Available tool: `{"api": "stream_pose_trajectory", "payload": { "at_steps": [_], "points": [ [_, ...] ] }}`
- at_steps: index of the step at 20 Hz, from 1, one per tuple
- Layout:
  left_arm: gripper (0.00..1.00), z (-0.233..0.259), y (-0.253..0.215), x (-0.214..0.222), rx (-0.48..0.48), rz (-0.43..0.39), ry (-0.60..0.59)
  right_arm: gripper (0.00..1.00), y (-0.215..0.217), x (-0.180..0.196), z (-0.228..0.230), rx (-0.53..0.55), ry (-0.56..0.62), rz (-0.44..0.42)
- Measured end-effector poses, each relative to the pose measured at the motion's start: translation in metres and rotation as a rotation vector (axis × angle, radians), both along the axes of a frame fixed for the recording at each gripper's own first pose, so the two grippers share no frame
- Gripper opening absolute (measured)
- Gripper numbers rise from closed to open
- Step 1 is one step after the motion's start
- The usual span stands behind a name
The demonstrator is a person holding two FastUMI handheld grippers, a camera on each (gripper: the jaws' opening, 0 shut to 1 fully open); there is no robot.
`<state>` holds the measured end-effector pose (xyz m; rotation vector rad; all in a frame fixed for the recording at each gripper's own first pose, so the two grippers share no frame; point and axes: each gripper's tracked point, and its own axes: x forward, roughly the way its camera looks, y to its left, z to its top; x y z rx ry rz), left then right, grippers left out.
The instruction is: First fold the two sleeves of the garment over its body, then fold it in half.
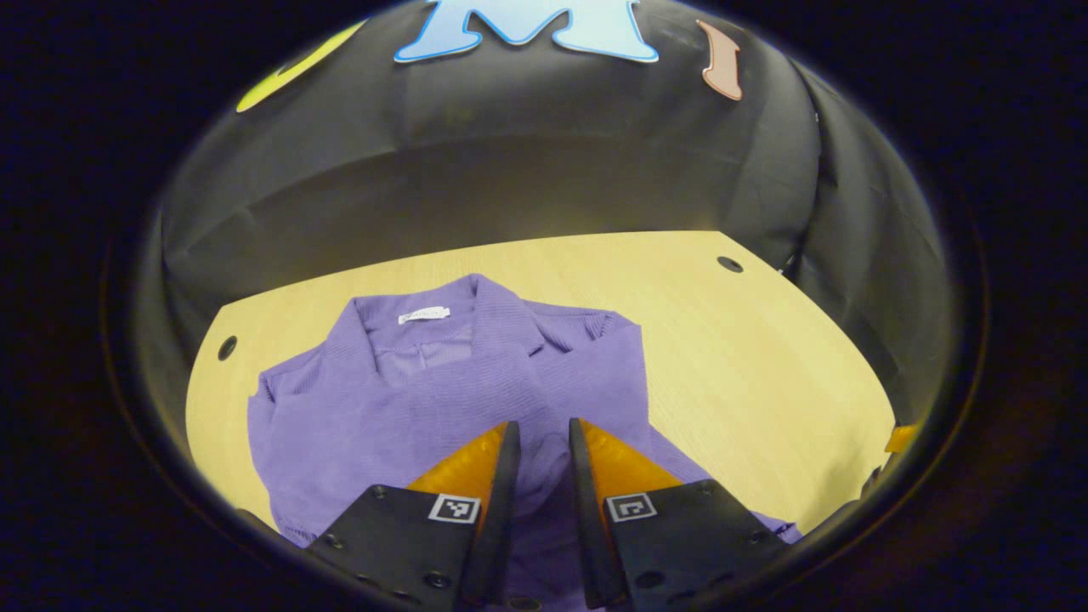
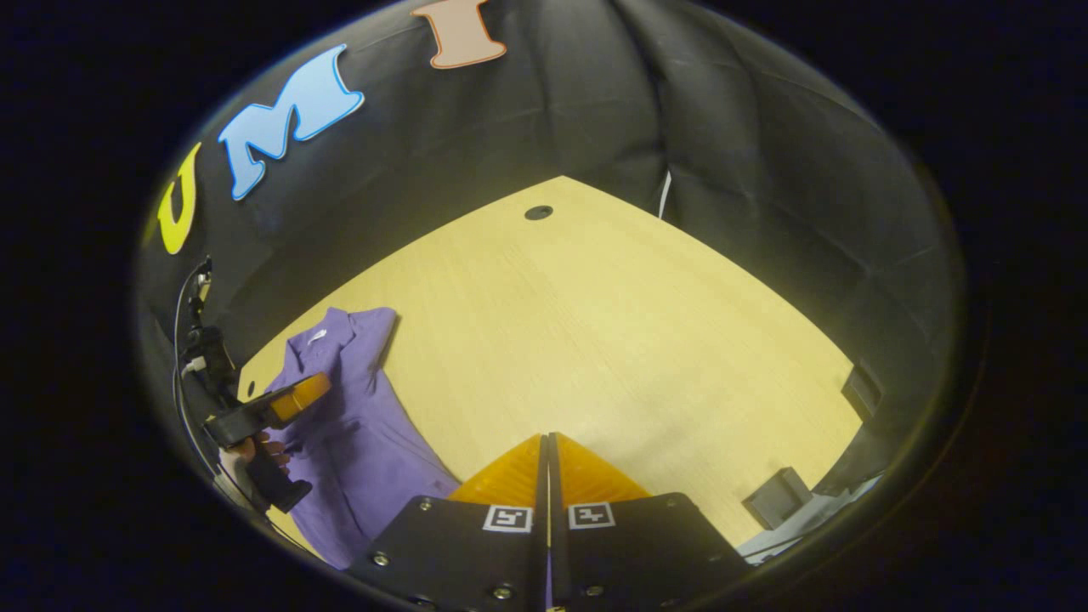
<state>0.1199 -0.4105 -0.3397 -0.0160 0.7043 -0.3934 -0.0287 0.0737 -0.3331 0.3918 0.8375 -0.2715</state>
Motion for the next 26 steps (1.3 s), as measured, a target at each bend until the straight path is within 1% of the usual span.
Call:
{"api": "stream_pose_trajectory", "payload": {
  "at_steps": [2, 5, 7, 8, 12, 18, 21, 22, 26],
  "points": [
    [0.51, 0.006, 0.002, -0.004, -0.008, -0.001, 0.002, 0.01, 0.007, 0.001, -0.001, 0.003, 0.000, 0.016],
    [0.57, 0.013, 0.011, -0.016, -0.015, 0.004, -0.007, 0.01, 0.019, 0.001, -0.003, 0.009, 0.001, 0.042],
    [0.84, 0.016, 0.025, -0.026, -0.002, 0.015, -0.016, 0.01, 0.028, 0.001, -0.005, 0.018, 0.004, 0.063],
    [0.87, 0.017, 0.031, -0.032, 0.000, 0.018, -0.014, 0.01, 0.034, 0.001, -0.005, 0.022, 0.005, 0.075],
    [0.86, 0.015, 0.064, -0.058, 0.008, 0.057, 0.003, 0.01, 0.058, 0.001, -0.009, 0.035, 0.013, 0.132],
    [0.85, 0.007, 0.122, -0.106, 0.038, 0.129, 0.038, 0.01, 0.098, -0.007, -0.020, 0.048, 0.042, 0.242],
    [0.85, 0.002, 0.148, -0.133, 0.048, 0.169, 0.056, 0.01, 0.117, -0.011, -0.024, 0.054, 0.056, 0.298],
    [0.87, 0.000, 0.157, -0.143, 0.051, 0.183, 0.064, 0.01, 0.124, -0.012, -0.026, 0.054, 0.062, 0.319],
    [0.85, -0.007, 0.188, -0.182, 0.078, 0.228, 0.092, 0.01, 0.148, -0.021, -0.037, 0.049, 0.091, 0.405]
  ]
}}
